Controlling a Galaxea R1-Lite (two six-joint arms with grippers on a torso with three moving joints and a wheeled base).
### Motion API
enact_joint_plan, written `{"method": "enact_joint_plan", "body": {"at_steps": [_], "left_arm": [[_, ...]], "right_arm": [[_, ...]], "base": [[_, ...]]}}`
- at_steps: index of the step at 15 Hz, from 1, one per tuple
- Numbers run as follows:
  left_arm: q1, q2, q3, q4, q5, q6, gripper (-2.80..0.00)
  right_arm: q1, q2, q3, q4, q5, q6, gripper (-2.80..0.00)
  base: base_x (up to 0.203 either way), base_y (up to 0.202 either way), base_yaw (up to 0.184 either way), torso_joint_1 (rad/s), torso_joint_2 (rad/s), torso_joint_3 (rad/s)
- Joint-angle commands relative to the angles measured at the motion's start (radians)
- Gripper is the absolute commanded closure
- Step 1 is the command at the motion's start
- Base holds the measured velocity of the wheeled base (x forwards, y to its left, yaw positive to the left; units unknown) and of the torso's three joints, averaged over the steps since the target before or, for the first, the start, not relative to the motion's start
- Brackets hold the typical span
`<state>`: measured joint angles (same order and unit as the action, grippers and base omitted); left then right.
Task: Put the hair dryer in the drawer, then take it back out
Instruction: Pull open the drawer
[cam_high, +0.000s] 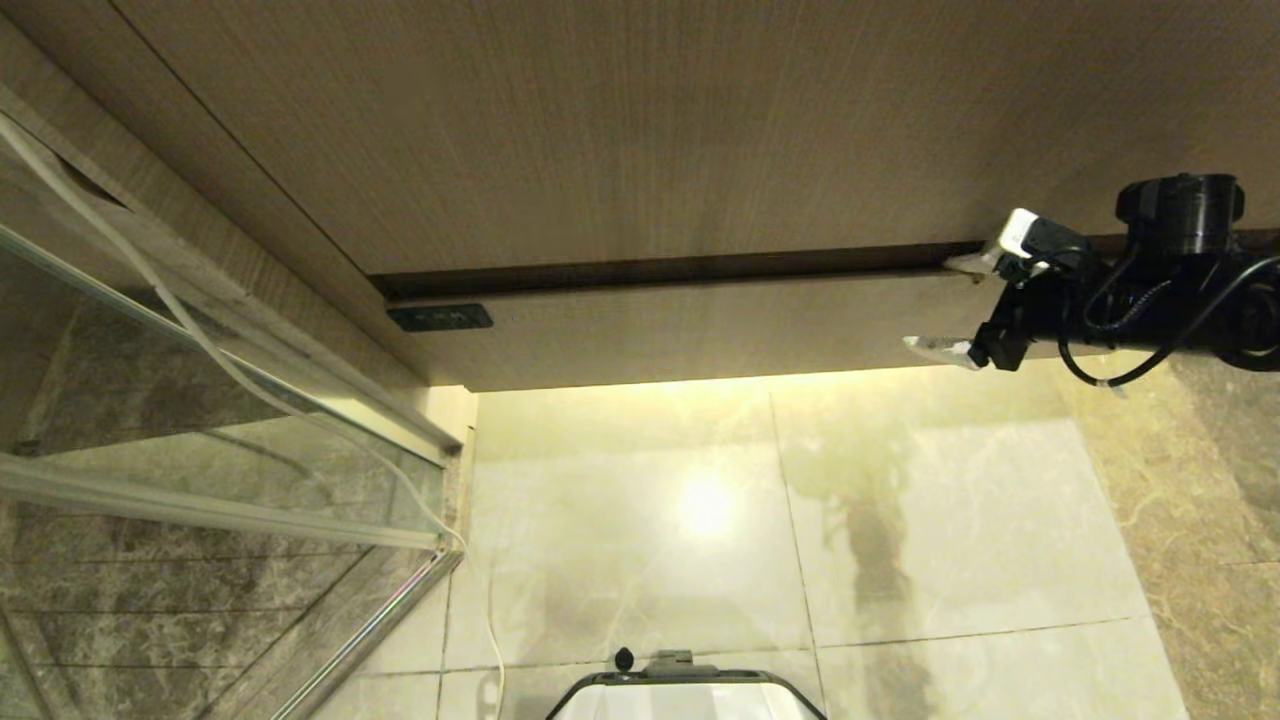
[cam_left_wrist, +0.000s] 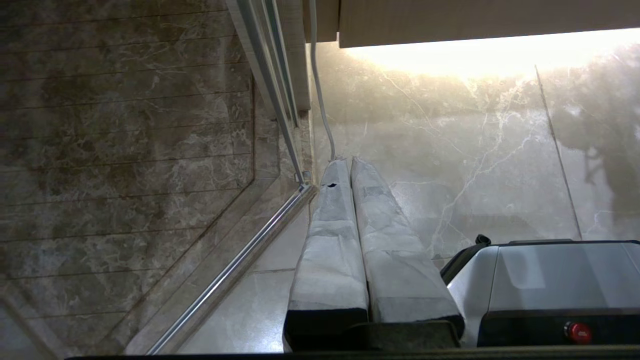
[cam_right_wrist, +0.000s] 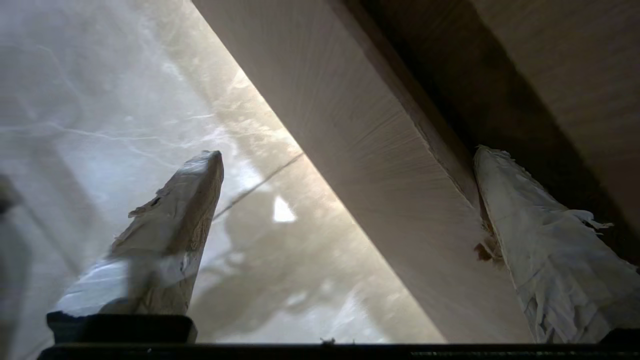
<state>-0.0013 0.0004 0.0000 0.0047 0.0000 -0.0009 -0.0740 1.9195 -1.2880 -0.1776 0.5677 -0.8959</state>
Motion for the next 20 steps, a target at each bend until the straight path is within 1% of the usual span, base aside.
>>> {"method": "enact_joint_plan", "body": {"at_steps": [1,3,5,10,12,17,19,20], "left_arm": [[0.000,0.000,0.002,0.000,0.000,-0.001,0.00],[0.000,-0.001,0.002,0.000,0.000,-0.001,0.00],[0.000,0.000,0.000,0.000,0.000,-0.001,0.00],[0.000,-0.001,0.000,0.000,0.000,-0.001,0.00],[0.000,0.000,0.001,0.000,0.000,-0.001,0.00],[0.000,0.000,0.002,0.000,0.000,-0.001,0.00],[0.000,-0.001,0.002,0.000,0.000,-0.001,0.00],[0.000,0.000,0.001,0.000,0.000,-0.001,0.00]], "right_arm": [[-0.001,-0.039,0.047,0.008,-0.006,0.016,-2.80],[-0.001,-0.057,0.061,0.007,-0.052,0.046,-2.80],[-0.001,-0.080,0.073,0.008,-0.105,0.049,-2.80],[-0.005,-0.160,0.146,0.024,-0.112,0.049,-2.80],[-0.006,-0.264,0.169,0.119,-0.112,0.049,-2.80],[-0.022,-0.542,0.231,0.540,-0.111,0.048,-2.80],[-0.031,-0.614,0.276,0.609,-0.112,0.048,-2.80],[-0.039,-0.647,0.297,0.615,-0.112,0.050,-2.80]], "base": [[0.000,0.000,0.000,0.000,0.00,0.000],[0.000,0.000,0.000,0.000,0.00,0.000],[0.000,0.000,0.000,0.000,0.00,0.000],[0.000,0.000,0.000,0.000,0.00,0.000],[0.000,0.000,0.000,0.000,0.00,0.000],[0.000,0.000,0.000,0.000,0.00,0.000],[0.000,0.000,0.000,0.000,0.00,0.000],[0.000,0.000,0.000,0.000,0.00,0.000]]}}
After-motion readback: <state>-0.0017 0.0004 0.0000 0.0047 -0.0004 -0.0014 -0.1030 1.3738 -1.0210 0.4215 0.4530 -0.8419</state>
